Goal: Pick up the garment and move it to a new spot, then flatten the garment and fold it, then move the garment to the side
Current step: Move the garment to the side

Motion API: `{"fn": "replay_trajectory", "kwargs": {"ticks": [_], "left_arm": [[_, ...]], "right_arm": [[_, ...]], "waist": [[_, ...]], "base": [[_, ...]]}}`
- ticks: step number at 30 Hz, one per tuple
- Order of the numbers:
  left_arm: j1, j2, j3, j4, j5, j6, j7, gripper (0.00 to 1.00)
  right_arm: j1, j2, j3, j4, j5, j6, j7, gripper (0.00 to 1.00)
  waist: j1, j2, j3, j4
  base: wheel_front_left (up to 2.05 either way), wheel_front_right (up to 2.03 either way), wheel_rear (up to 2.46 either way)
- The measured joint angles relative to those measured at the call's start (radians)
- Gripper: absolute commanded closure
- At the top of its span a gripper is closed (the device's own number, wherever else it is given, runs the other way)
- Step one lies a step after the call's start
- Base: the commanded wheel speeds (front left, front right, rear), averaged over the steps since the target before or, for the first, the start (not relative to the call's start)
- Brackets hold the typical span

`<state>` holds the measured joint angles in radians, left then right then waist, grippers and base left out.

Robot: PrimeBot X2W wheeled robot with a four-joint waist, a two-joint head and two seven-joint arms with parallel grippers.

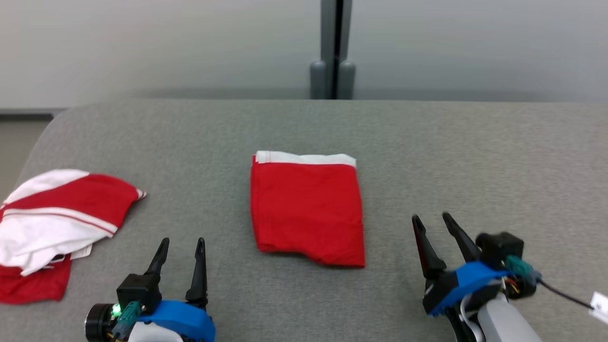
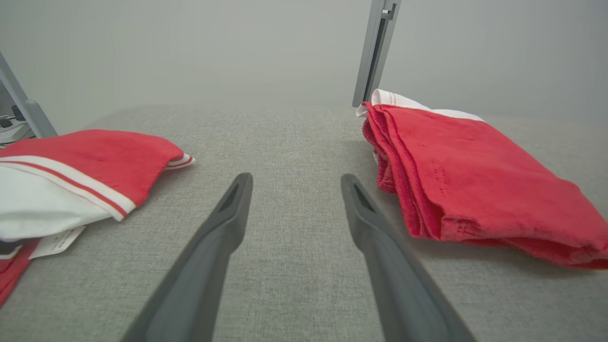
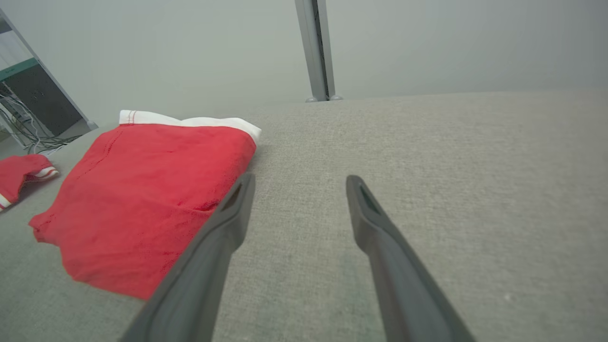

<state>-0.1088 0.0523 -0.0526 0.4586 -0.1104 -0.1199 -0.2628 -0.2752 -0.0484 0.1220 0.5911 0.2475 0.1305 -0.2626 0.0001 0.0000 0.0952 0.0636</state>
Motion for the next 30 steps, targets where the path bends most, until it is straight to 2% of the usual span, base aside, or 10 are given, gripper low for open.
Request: {"fn": "replay_trajectory", "kwargs": {"ticks": [8, 16, 17, 18, 19, 20, 25, 30], "left_arm": [[-0.047, 0.003, -0.028, 0.013, -0.025, -0.009, 0.0, 0.0], [-0.081, 0.019, -0.077, 0.015, -0.072, -0.009, 0.0, 0.0], [-0.082, 0.021, -0.078, 0.015, -0.075, -0.009, 0.0, 0.0], [-0.082, 0.022, -0.079, 0.014, -0.076, -0.009, 0.0, 0.0], [-0.083, 0.025, -0.078, 0.011, -0.08, -0.009, 0.0, 0.0], [-0.084, 0.028, -0.079, 0.007, -0.083, -0.009, 0.0, 0.0], [-0.084, 0.04, -0.085, -0.008, -0.084, -0.009, 0.0, 0.0], [-0.082, 0.052, -0.098, -0.029, -0.081, -0.009, 0.0, 0.0]], "right_arm": [[-0.199, 0.0, 0.074, 0.154, 0.093, 0.0, 0.0, 0.0], [-0.289, 0.001, 0.133, 0.341, 0.174, 0.0, -0.002, 0.0], [-0.303, -0.001, 0.142, 0.361, 0.175, -0.001, -0.003, 0.14], [-0.319, -0.002, 0.147, 0.376, 0.176, -0.001, -0.003, 0.59], [-0.331, -0.002, 0.145, 0.376, 0.184, -0.001, -0.003, 0.89], [-0.337, -0.002, 0.144, 0.37, 0.187, -0.001, -0.003, 1.0], [-0.329, 0.003, 0.146, 0.319, 0.187, 0.0, -0.002, 1.0], [-0.281, 0.003, 0.172, 0.249, 0.204, 0.001, -0.002, 1.0]], "waist": [[0.0001, 0.0001, 0.086, 0.118], [0.0001, 0.0001, 0.153, 0.213], [0.0, 0.0001, 0.159, 0.219], [-0.0001, 0.0, 0.164, 0.222], [-0.0001, 0.0, 0.169, 0.222], [-0.0001, 0.0, 0.172, 0.219], [-0.0001, 0.0001, 0.176, 0.165], [0.0001, 0.0001, 0.183, 0.053]], "base": [[0.0, 0.0, 0.0], [0.0, 0.0, 0.0], [0.0, 0.0, 0.0], [0.0, 0.0, 0.0], [0.0, 0.0, 0.0], [0.0, 0.0, 0.0], [0.0, 0.0, 0.0], [0.0, 0.0, 0.0]]}}
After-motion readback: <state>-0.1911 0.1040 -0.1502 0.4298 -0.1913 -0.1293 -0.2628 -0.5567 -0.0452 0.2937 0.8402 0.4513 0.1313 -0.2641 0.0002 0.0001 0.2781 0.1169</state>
